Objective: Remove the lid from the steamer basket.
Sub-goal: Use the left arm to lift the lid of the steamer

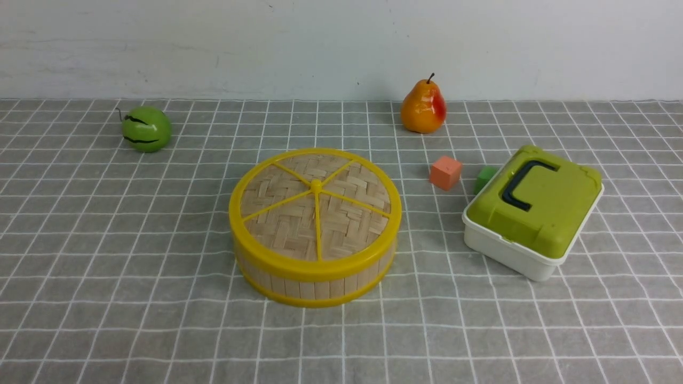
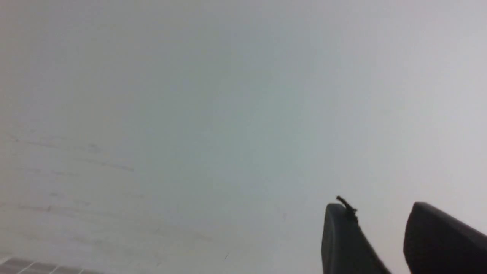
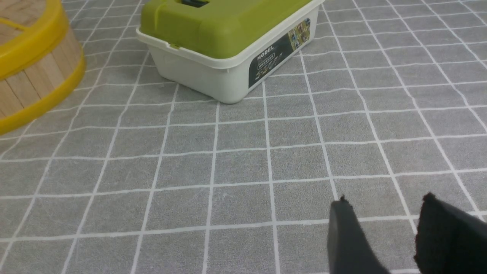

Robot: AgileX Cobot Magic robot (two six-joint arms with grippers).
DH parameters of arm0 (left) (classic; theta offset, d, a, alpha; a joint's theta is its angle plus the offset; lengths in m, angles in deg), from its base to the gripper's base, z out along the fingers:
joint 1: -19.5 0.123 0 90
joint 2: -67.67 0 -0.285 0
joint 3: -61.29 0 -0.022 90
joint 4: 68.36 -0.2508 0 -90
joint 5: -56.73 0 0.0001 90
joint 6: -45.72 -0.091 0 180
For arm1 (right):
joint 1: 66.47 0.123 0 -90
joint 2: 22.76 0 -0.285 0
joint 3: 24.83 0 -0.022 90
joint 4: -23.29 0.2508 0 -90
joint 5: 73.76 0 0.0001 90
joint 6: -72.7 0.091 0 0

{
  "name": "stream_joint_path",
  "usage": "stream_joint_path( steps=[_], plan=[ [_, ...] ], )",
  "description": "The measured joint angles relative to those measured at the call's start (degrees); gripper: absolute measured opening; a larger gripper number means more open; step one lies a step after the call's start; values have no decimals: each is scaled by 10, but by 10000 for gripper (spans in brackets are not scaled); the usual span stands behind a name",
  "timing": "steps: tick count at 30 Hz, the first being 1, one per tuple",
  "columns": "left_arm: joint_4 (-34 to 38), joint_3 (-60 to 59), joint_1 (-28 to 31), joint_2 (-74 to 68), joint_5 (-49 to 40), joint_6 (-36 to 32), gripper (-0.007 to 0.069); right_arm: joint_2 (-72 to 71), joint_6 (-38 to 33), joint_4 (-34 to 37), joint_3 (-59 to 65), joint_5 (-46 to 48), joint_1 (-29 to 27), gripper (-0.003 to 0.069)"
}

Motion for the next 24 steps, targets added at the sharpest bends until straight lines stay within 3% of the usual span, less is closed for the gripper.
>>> stream_joint_path(
  steps=[2,5,6,8,9,10,14,18,24],
  plan=[
    [13,1,0,0,55,46,237,0,0,0,0,0,0,241],
    [17,29,0,0,31,61,210,0,0,0,0,0,0,241],
    [16,50,0,0,3,64,187,0,0,0,0,0,0,241],
    [2,148,0,-24,-122,66,65,0,0,0,0,0,0,241],
    [0,156,0,-28,-131,66,65,0,0,0,0,0,0,241],
    [-15,210,0,-64,-185,65,-3,0,0,0,0,0,0,241],
    [-66,347,0,-202,-277,47,-13,0,0,0,0,0,0,241],
    [-106,439,0,-348,-311,30,-13,0,0,0,0,0,0,241],
    [-79,565,0,-534,-411,53,-13,0,0,0,0,0,0,241]
  ],
)
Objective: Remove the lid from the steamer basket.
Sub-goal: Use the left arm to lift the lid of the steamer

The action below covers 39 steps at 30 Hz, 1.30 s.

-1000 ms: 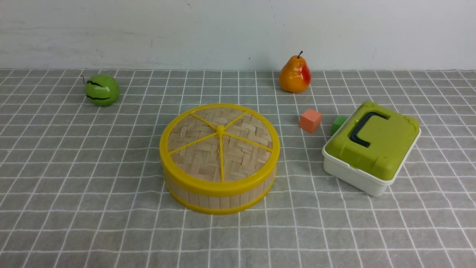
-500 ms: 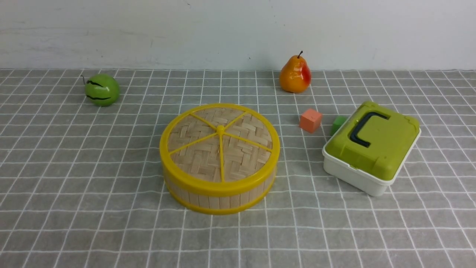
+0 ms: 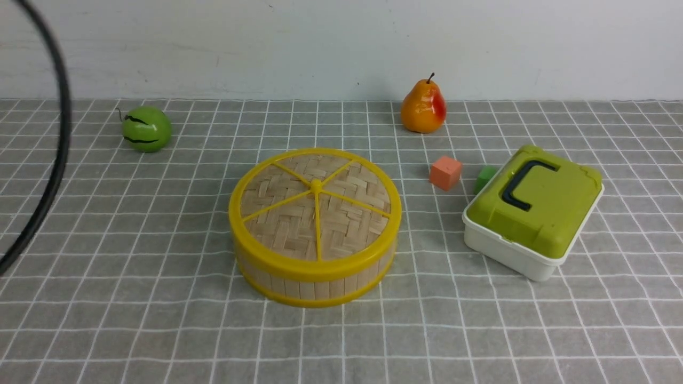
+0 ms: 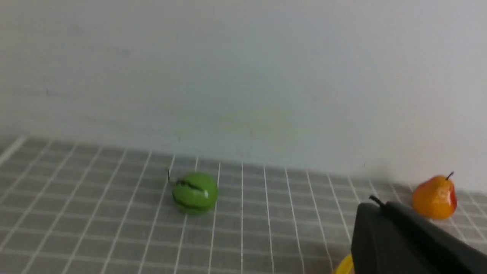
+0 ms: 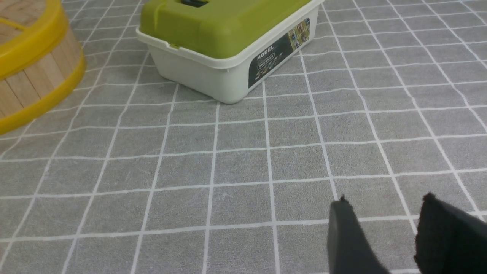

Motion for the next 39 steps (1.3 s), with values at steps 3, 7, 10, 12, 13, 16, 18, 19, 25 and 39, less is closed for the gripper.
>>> stream_joint_path(
  steps=[3,7,10,12,13,16,18,19,25,39],
  plan=[
    [48,126,0,-109,-134,-13,-13,0,0,0,0,0,0,241],
    [120,233,-6,-196,-261,-66,-13,0,0,0,0,0,0,241],
    [163,336,-47,-276,-384,-106,-13,0,0,0,0,0,0,241],
    [159,389,-94,-324,-447,-114,-13,0,0,0,0,0,0,241],
    [153,408,-109,-344,-461,-114,-13,0,0,0,0,0,0,241],
    [84,475,-182,-424,-511,-105,-13,0,0,0,0,0,0,241],
    [58,493,-202,-448,-518,-97,-13,0,0,0,0,0,0,241],
    [14,519,-233,-485,-523,-81,-13,0,0,0,0,0,0,241],
    [-61,600,-279,-598,-527,-70,102,0,0,0,0,0,0,241],
    [-78,675,-280,-727,-529,-70,401,0,0,0,0,0,0,241]
  ],
)
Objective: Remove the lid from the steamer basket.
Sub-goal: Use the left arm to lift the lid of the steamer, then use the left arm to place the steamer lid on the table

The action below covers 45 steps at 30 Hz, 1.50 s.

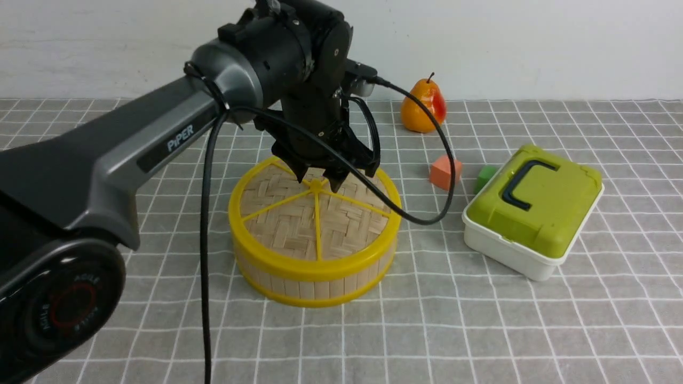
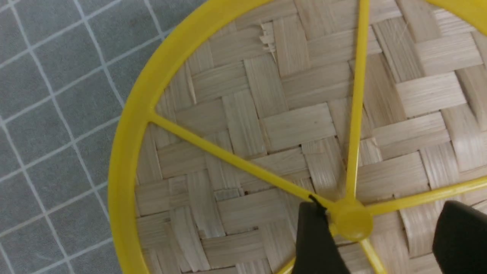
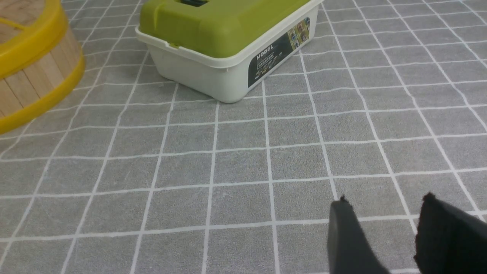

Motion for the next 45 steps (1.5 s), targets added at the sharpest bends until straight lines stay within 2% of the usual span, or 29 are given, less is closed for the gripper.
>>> stream_joint_path(
  steps=[5,13,18,26,29,34,38,43,45],
  plan=[
    [-1,0,0,-16,-14,0,335,0,0,0,0,0,0,241],
    [-17,5,0,-20,-16,19,113,0,0,0,0,0,0,241],
    [-25,5,-2,-20,-16,56,111,0,0,0,0,0,0,241],
    [-34,30,-4,0,-29,64,111,0,0,0,0,0,0,241],
    [-75,82,-1,56,-29,55,111,0,0,0,0,0,0,241],
    [-139,99,11,144,-29,56,111,0,0,0,0,0,0,241],
    [-150,56,63,206,-29,70,111,0,0,0,0,0,0,241],
    [-141,-128,185,279,-24,108,111,0,0,0,0,0,0,241],
    [-128,-206,224,289,13,129,111,0,0,0,0,0,0,241]
  ],
)
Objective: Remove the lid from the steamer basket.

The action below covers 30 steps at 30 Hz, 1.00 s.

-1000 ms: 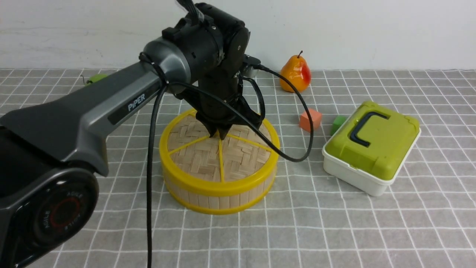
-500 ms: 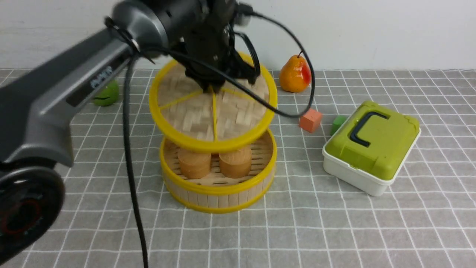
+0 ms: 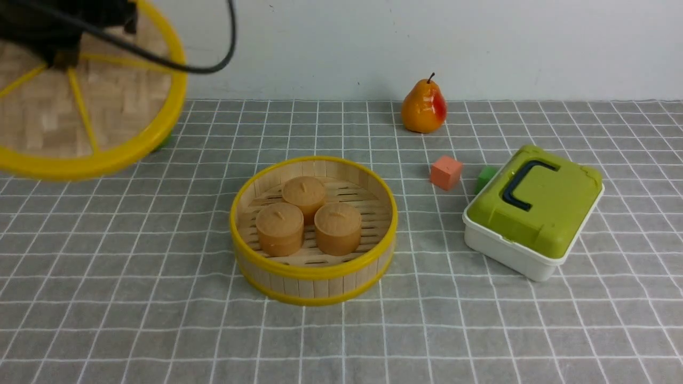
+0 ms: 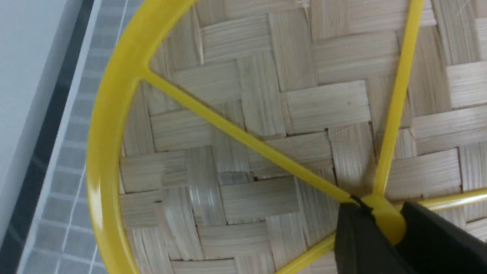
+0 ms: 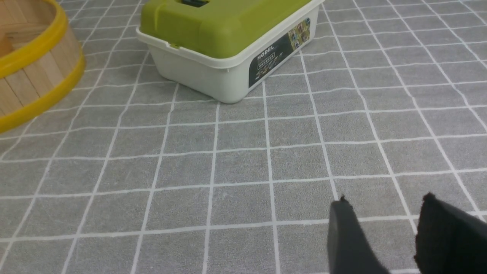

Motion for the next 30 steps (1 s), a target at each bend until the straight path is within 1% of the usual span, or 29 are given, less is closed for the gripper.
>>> stream_joint_path(
  steps=[3,6,8,11,17,19,22,24,27,30],
  plan=[
    [31,-102,40,-8,96,23,111,0,0,0,0,0,0,241],
    [53,-162,46,-33,166,33,111,0,0,0,0,0,0,241],
    [63,-176,44,-60,198,34,111,0,0,0,0,0,0,241],
    [66,-178,40,-108,227,37,111,0,0,0,0,0,0,241],
    [66,-178,40,-154,244,59,111,0,0,0,0,0,0,241],
    [74,-178,40,-158,258,64,147,0,0,0,0,0,0,241],
    [99,-179,40,-144,276,65,221,0,0,0,0,0,0,241],
    [131,-180,40,-100,297,65,264,0,0,0,0,0,0,241],
    [147,-180,40,-51,312,65,260,0,0,0,0,0,0,241],
    [158,-180,40,72,328,63,183,0,0,0,0,0,0,241]
  ],
)
